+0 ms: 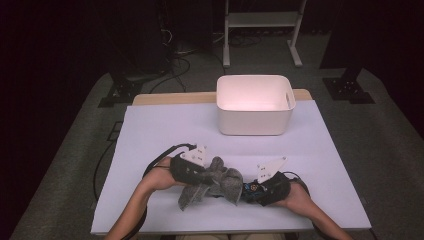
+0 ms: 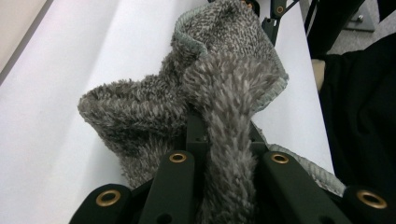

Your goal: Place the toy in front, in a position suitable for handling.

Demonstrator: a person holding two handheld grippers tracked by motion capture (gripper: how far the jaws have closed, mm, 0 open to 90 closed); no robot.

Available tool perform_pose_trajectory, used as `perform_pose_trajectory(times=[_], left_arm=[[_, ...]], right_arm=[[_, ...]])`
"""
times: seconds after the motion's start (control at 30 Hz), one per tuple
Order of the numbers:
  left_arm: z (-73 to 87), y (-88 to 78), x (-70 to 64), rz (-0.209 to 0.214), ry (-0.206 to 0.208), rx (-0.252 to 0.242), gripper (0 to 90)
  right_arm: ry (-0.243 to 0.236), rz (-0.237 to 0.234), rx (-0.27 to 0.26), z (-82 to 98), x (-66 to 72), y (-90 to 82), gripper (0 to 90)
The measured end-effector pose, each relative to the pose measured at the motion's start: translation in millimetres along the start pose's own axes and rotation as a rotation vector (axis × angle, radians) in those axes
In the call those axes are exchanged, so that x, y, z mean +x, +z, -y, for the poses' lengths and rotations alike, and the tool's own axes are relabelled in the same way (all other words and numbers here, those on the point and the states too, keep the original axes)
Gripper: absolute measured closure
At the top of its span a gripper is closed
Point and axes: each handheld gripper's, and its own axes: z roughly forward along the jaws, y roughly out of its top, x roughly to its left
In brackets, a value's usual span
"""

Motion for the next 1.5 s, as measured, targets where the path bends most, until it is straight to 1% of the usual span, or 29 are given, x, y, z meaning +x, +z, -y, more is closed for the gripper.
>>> perform_pose_trajectory(times=[0.1, 0.13, 0.17, 0.2, 0.27, 0.33, 0.37, 0.43, 0.5, 0.6, 0.63, 0.73, 0.87, 0.93, 1.0, 1.03, 1.07, 1.1, 1.2, 1.4, 1.5], left_arm=[[-4.3, 2.3, -0.9, 0.018, 0.011, -0.02, 79.9], [-7.6, 4.1, -1.8, 0.028, 0.018, -0.023, 79.9], [-11.8, 6.5, -2.6, 0.027, 0.027, -0.026, 79.9], [-16.5, 9.4, -2.2, 0.036, 0.037, -0.026, 79.9], [-26.3, 17.9, -2.7, 0.054, 0.056, -0.03, 79.9], [-36.3, 28.3, -3.8, 0.078, 0.077, -0.027, 79.9], [-41.1, 33.7, -4.2, 0.081, 0.09, -0.024, 79.9], [-49.9, 45.1, -4.5, 0.101, 0.11, -0.013, 79.9], [-54.6, 51.6, -3.5, 0.119, 0.115, -0.011, 79.9], [-56.9, 59.6, -2.3, 0.141, 0.109, -0.003, 79.8], [-56.3, 60.5, -2.0, 0.148, 0.104, -0.001, 79.8], [-53.2, 57.9, -2.7, 0.143, 0.097, 0.003, 79.8], [-46.0, 48.7, -2.7, 0.122, 0.09, 0.008, 79.8], [-40.1, 41.9, -2.2, 0.11, 0.077, 0.007, 79.7], [-30.7, 34.5, 0.1, 0.102, 0.045, -0.01, 79.7], [-25.0, 30.9, 1.3, 0.099, 0.025, -0.026, 79.6], [-19.6, 27.1, 2.4, 0.095, 0.013, -0.038, 79.6], [-14.6, 23.7, 3.0, 0.087, 0.003, -0.05, 79.6], [-1.2, 13.4, 4.7, 0.085, -0.035, -0.091, 79.6], [16.6, -4.0, 4.4, 0.055, -0.069, -0.122, 79.7], [23.5, -12.9, 2.7, 0.04, -0.076, -0.135, 79.6]], right_arm=[[0.011, 0.009, -0.001, 2.4, 0.0, -3.6, 56.7], [0.019, 0.011, -0.001, 3.3, -0.8, -4.7, 55.9], [0.029, 0.006, -0.004, 4.0, -1.7, -5.4, 56.1], [0.027, 0.003, -0.007, 4.0, -2.3, -5.6, 58.0], [0.023, -0.004, -0.008, 1.9, -1.3, -4.8, 60.3], [0.002, 0.003, 0.0, -0.4, -0.6, -3.1, 60.5], [0.007, 0.0, 0.0, -0.9, -0.6, -2.9, 60.6], [0.014, -0.004, -0.006, -0.2, -1.2, -2.5, 60.6], [0.013, -0.003, -0.008, 0.3, -1.1, -2.6, 60.7], [0.009, -0.006, -0.01, 0.7, -1.7, -2.5, 60.8], [0.008, -0.006, -0.01, 0.8, -1.9, -2.4, 60.7], [0.003, -0.001, -0.008, 1.0, -1.3, -1.9, 60.9], [0.002, 0.005, 0.003, 0.8, -0.2, -1.3, 61.0], [-0.002, 0.007, 0.007, 1.0, -0.3, -1.3, 61.0], [-0.004, 0.006, 0.008, 1.2, -0.6, -1.2, 61.0], [0.003, 0.003, 0.009, 1.5, -0.3, -0.9, 61.0], [0.003, 0.003, 0.009, 1.5, -0.3, -0.9, 61.0], [-0.002, 0.006, 0.022, 2.0, -0.9, 0.2, 61.3], [-0.004, 0.007, 0.033, 3.1, -1.0, 2.1, 61.3], [-0.006, 0.008, 0.034, 3.4, -0.9, 2.8, 61.4], [-0.004, 0.008, 0.036, 3.2, -0.8, 2.7, 61.4]])
